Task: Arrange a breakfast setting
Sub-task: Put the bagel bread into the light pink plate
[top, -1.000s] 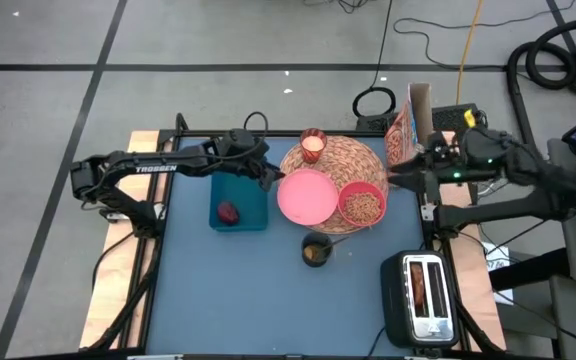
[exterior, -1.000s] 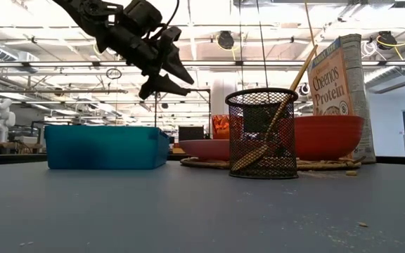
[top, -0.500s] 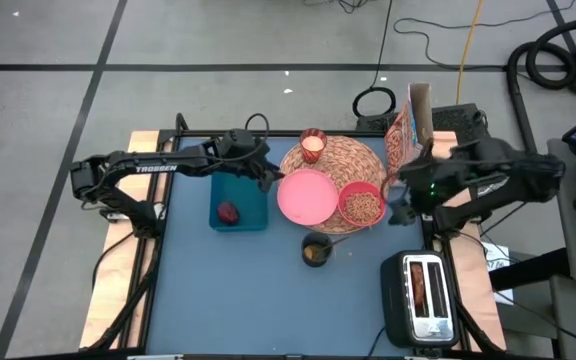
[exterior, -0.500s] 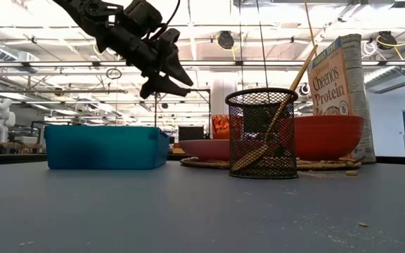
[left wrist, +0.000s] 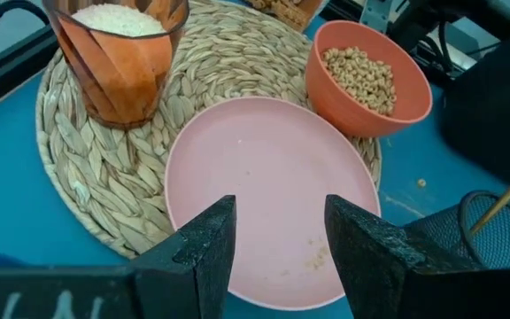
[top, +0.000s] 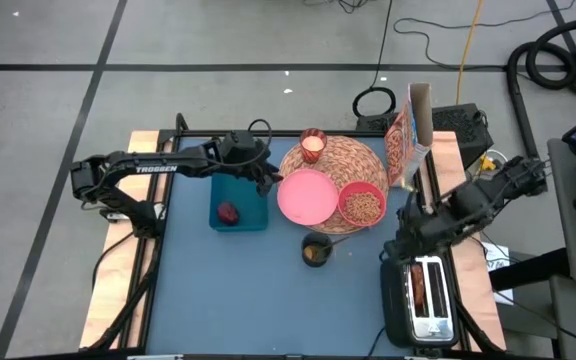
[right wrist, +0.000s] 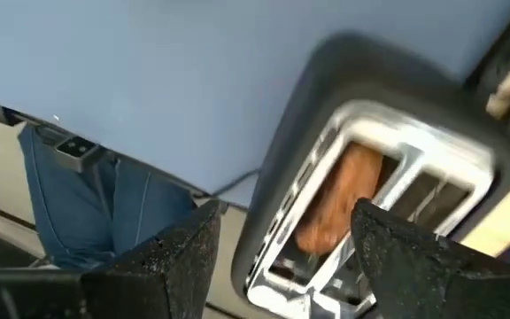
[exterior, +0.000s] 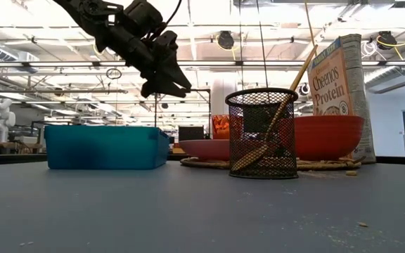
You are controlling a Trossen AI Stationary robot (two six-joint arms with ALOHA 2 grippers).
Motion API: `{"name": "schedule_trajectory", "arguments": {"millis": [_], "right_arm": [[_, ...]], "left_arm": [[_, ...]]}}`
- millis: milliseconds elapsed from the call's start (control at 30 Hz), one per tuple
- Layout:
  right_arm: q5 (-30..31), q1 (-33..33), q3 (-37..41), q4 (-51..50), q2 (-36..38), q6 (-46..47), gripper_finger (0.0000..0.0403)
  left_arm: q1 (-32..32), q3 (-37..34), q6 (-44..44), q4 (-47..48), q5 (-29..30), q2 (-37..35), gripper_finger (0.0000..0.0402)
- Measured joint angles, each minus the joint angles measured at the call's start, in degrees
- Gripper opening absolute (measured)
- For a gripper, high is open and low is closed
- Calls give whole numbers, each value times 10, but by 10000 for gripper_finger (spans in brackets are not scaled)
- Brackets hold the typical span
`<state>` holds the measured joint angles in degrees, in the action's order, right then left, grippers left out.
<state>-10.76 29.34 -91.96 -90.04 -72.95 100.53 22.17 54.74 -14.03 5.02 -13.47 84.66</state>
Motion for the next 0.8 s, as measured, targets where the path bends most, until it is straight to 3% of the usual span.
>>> {"name": "schedule_trajectory", "arguments": {"millis": [267,567,800], "right_arm": [[0,79,0,0,-13,124,244],[3,113,5,1,-17,111,244],[0,121,69,25,-16,112,244]], "left_arm": [[-7,0,4,0,0,0,179],[-21,0,4,-1,0,0,179],[-32,0,4,-1,0,0,179]]}}
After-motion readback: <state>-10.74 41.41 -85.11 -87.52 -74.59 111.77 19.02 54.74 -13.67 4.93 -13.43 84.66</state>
